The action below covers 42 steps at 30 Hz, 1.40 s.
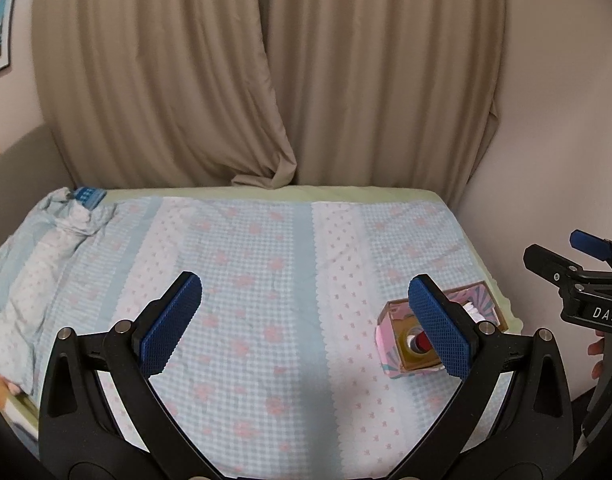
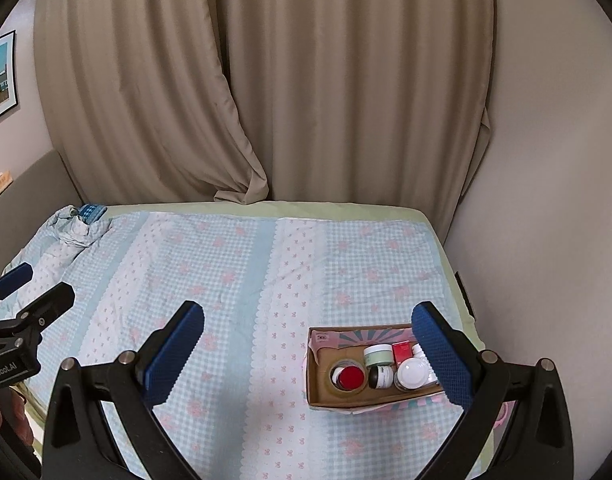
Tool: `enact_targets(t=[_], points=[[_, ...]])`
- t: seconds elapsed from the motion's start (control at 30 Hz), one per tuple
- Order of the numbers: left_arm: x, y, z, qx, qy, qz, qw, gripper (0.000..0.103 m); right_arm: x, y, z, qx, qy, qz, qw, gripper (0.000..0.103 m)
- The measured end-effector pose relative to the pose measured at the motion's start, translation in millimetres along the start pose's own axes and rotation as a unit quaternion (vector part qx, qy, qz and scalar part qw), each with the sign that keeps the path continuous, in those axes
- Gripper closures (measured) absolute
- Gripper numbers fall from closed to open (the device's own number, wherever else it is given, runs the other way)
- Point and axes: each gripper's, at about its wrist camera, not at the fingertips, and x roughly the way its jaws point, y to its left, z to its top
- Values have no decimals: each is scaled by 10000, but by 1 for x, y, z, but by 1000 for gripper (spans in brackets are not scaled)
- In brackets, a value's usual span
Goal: Organize rigid objects
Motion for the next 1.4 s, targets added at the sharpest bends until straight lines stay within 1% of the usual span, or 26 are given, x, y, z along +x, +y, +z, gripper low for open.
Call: enact_targets(t=[0.93,1.4], points=[[4,0,1,62,-3,63,10000,0,5,-4,2,12,5,27,10000,0],[7,-2,2,71,-18,57,10000,0,9,-1,4,53,-34,-64,10000,0]])
